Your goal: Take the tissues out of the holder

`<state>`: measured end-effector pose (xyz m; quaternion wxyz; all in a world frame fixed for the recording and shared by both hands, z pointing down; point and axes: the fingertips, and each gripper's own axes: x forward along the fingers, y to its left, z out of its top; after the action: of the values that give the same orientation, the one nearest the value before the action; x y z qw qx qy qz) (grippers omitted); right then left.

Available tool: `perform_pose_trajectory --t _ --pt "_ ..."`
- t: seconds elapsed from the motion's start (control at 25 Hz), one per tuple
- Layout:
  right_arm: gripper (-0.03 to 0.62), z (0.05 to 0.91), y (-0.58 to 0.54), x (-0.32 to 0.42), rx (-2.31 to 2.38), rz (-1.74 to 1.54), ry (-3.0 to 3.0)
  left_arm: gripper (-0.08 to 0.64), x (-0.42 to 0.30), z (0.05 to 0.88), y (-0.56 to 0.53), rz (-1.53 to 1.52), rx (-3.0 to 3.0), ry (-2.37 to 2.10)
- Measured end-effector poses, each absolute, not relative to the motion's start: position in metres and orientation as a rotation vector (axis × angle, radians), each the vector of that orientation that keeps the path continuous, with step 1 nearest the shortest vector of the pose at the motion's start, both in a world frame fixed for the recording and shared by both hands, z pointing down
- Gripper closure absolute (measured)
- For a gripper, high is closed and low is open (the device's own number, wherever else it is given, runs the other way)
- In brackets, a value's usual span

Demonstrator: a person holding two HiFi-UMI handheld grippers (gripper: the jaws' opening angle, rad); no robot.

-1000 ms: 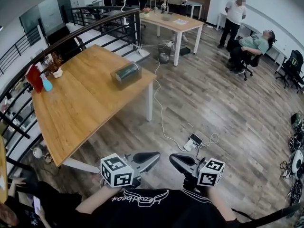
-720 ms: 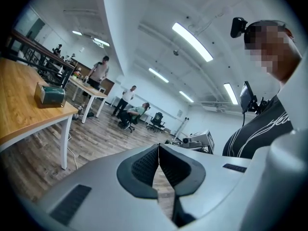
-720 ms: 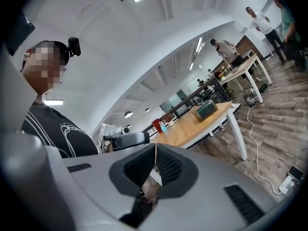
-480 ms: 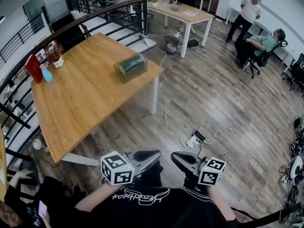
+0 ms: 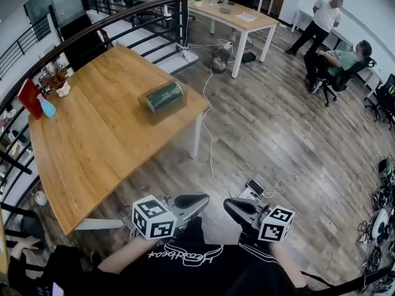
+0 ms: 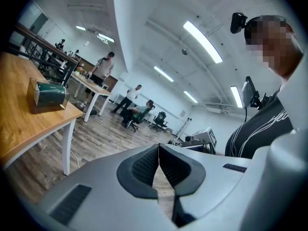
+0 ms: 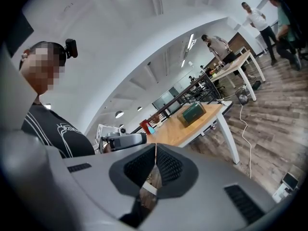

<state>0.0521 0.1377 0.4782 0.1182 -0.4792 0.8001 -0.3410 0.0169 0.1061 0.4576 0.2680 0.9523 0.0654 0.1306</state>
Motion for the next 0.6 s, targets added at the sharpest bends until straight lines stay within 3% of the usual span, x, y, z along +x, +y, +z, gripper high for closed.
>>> perform_pose_trajectory --t 0.6 --pt "0.575 0.456 -0.091 0.124 -1.318 -1.001 2.428 0.546 0.089 0.446 -0.116 0.303 2.534 0.087"
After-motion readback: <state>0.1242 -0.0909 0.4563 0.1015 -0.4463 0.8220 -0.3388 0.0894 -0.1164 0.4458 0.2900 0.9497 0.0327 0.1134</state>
